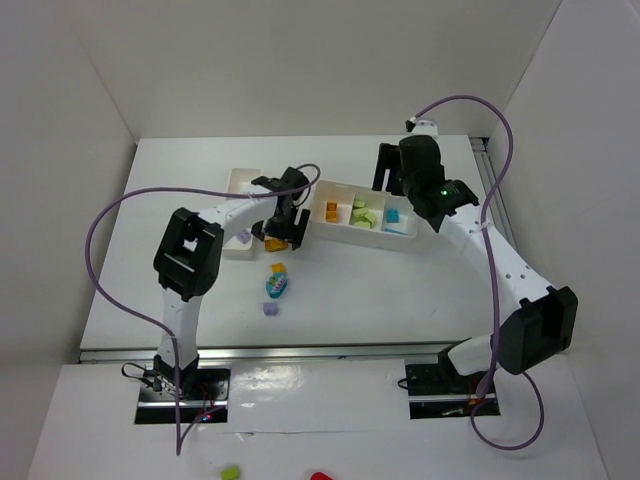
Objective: Sort the legos into containers by color
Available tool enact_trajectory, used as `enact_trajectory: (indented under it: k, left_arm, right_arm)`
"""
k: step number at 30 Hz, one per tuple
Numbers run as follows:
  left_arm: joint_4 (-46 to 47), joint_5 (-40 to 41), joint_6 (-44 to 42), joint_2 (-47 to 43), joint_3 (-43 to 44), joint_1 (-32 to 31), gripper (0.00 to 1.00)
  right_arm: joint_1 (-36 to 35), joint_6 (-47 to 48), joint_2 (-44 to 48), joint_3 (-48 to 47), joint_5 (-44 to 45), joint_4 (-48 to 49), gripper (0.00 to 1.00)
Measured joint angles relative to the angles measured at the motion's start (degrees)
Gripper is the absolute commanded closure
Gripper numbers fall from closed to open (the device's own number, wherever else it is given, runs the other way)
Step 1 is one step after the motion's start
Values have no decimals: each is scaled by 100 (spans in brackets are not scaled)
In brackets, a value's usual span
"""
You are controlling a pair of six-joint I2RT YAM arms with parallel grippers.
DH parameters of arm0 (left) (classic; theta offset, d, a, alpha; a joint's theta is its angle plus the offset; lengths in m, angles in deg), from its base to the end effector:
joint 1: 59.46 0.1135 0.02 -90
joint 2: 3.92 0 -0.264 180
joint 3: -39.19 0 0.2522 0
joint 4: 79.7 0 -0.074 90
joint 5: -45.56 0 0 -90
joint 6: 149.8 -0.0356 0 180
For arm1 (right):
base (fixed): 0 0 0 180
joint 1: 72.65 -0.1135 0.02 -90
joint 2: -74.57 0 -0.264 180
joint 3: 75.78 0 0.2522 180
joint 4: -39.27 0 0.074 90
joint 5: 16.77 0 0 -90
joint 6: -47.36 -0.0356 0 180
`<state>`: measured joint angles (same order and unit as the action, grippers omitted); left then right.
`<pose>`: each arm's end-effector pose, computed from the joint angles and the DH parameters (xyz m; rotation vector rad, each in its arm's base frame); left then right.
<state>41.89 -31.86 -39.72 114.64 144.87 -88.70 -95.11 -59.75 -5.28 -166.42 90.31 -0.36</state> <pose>0.3763 -0.2018 0.1862 0.1700 2.7487 0.0866 0.2959 0.1110 0.3685 0.0858 2.0504 0.1200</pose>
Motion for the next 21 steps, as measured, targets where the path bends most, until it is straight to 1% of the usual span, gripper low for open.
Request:
enact_trajectory:
  k: [4,8,15,21]
  left_arm:
    - [151,0,-17,79,52,81,8]
    - [192,0,-15,227,120,177,8]
    - [402,-446,-48,295,76,240,15]
    - [474,-472,-22,138,-168,146,15]
  right_arm:
    - [9,-2,0,46,-37,-114,18]
    - [22,-2,0,48,-74,-129,18]
    - [22,-9,0,66,-136,-149,18]
    - [22,-35,0,149,-142,-223,19]
